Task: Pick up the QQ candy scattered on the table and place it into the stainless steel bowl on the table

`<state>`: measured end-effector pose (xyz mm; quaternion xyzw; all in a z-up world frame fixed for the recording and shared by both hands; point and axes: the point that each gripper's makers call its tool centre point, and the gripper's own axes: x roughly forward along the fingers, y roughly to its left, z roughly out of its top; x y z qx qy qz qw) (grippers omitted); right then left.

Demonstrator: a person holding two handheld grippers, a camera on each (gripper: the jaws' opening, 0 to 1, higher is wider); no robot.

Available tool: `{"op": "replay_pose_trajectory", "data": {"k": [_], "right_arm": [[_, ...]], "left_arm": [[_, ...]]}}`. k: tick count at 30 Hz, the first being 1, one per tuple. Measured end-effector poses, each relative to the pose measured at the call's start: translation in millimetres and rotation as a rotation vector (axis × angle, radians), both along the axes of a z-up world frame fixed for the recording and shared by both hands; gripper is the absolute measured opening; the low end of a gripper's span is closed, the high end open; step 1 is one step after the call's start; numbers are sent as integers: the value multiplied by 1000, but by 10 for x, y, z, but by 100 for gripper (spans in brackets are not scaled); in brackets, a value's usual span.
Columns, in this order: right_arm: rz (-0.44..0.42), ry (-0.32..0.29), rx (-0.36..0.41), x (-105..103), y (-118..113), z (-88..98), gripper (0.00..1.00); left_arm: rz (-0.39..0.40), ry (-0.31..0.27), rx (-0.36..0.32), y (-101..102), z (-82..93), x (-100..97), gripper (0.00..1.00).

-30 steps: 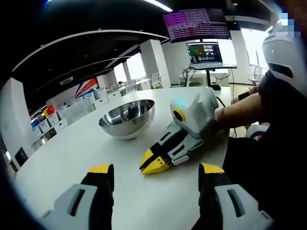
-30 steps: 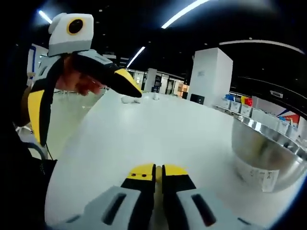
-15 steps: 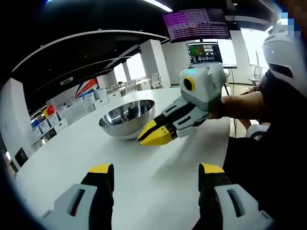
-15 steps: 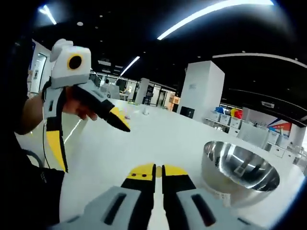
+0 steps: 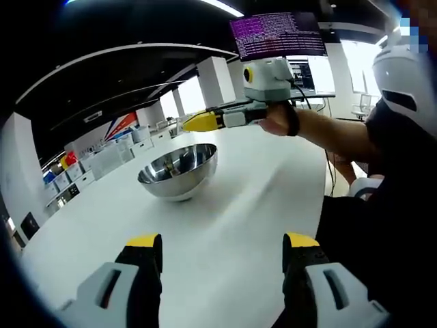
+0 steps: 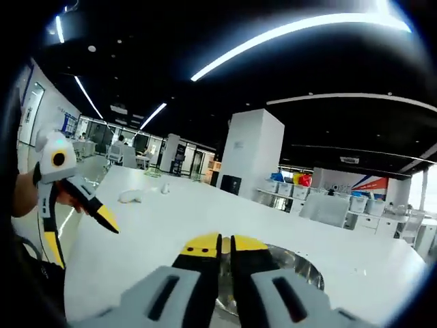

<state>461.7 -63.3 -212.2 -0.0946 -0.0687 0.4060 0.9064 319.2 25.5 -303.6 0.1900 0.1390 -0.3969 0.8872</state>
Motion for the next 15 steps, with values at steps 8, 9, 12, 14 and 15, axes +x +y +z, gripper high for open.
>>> {"op": "replay_pose_trajectory", "data": {"k": [8, 9, 12, 14, 15], "right_arm": [[-61, 140, 87, 327, -189, -193, 6], [-67, 151, 88, 352, -205, -217, 6], [-67, 175, 88, 397, -223, -283, 6], [-77, 185, 92, 422, -252, -313, 6], [-78, 190, 98, 428, -266, -320, 6]], "left_arm": [[-1, -2, 1, -7, 12, 10, 71], [-1, -2, 2, -6, 12, 11, 71], [1, -1, 8, 0, 5, 15, 71], [0, 2, 6, -1, 2, 17, 71], [1, 1, 7, 0, 1, 20, 71]]}}
